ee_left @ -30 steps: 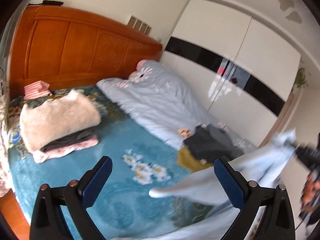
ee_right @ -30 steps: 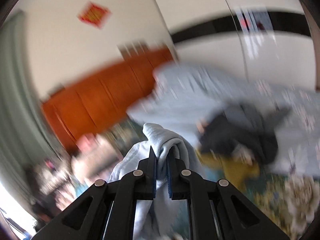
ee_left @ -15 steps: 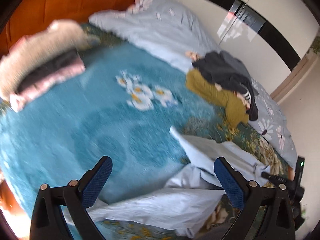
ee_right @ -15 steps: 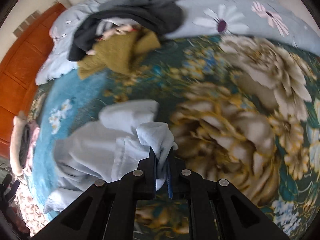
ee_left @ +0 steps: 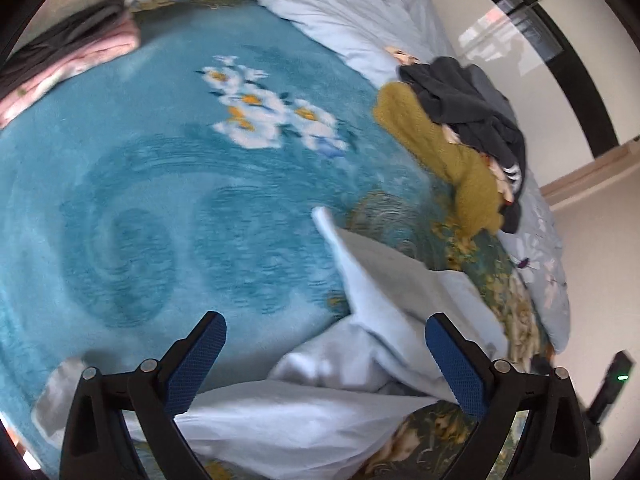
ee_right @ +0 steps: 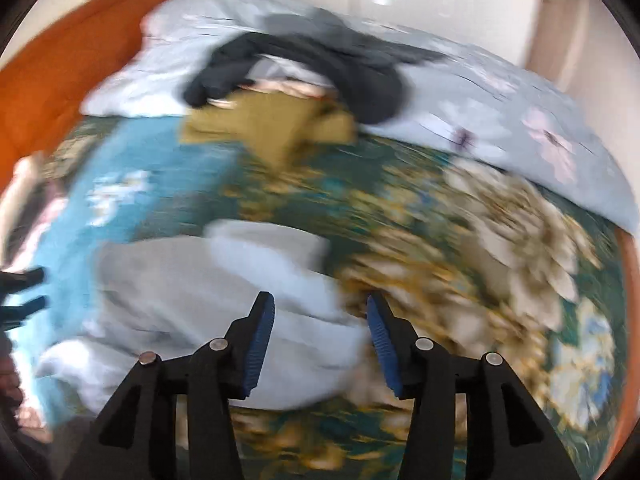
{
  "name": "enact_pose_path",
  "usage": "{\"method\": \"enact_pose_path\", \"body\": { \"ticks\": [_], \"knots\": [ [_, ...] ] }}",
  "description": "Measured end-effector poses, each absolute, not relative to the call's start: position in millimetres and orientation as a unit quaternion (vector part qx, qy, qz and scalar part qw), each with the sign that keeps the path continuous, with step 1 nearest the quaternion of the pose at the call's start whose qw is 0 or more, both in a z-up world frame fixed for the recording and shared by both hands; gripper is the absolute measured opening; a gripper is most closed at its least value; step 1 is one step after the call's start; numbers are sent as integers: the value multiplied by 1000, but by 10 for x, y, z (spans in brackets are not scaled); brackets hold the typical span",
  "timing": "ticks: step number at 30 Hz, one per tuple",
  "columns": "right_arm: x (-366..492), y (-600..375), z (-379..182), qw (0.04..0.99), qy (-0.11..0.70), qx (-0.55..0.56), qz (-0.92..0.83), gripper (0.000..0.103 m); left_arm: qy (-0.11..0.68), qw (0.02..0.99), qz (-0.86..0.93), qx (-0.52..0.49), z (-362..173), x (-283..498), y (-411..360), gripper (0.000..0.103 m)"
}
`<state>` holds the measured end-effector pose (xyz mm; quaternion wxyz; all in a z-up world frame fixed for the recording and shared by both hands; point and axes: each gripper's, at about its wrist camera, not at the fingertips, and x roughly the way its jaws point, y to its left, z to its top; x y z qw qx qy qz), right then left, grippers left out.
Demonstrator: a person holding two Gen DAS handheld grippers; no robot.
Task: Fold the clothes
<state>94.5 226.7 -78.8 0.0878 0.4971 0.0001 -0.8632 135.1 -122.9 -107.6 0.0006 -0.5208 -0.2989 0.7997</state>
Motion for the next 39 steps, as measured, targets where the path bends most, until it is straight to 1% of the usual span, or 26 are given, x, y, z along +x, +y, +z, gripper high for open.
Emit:
{"method": "enact_pose_path", "body": {
  "ticks": [3,5,8,10,11,12,13,14,15,16,19,23,26,29,32,35,39],
  "knots": [
    [884,1602,-872,196,46,511,-836,50,-303,-27,802,-514,-1082,1539,-1420,101],
    [852,1127,-1027,253,89,530,-805,50,-300,-39,806,-508,-1045,1668,-1515,101],
    [819,601,-1294,285,169,553,-764,50,-266,-57,820,-504,-969,1880,-1637,101],
    [777,433,-1419,280,199,564,-751,50,-242,-68,826,-504,-946,1981,-1686,101],
    [756,399,-1458,274,205,570,-747,46,-235,-71,827,-505,-950,2031,-1719,101],
    [735,369,-1495,267,211,576,-743,34,-233,-73,827,-507,-965,2081,-1756,101],
    [731,362,-1492,262,214,576,-744,28,-236,-75,825,-508,-982,2116,-1790,101],
    [729,357,-1484,256,218,576,-745,18,-241,-77,822,-510,-1007,2155,-1824,101],
    [724,374,-1442,247,218,571,-752,10,-248,-81,819,-511,-1039,2198,-1857,101],
    [718,394,-1398,239,217,566,-759,10,-255,-84,816,-512,-1070,2231,-1879,101],
    [570,654,-1095,201,156,540,-802,8,-269,-91,805,-521,-1162,2299,-1908,101],
    [295,1478,-515,92,18,484,-870,7,-280,-103,800,-521,-1178,2371,-1953,101],
    [240,2105,-170,19,-42,449,-892,6,-288,-109,803,-510,-1106,2416,-2015,101],
    [335,2596,101,-24,-80,427,-900,6,-295,-111,809,-497,-994,2448,-2067,101],
    [459,2818,251,-36,-87,425,-900,6,-298,-108,815,-484,-869,2491,-2071,101],
    [656,2837,456,-25,-96,403,-910,6,-294,-101,827,-469,-685,2547,-2039,101],
    [857,2756,887,2,-114,358,-927,6,-286,-101,842,-447,-408,2666,-1997,101]
  ]
}}
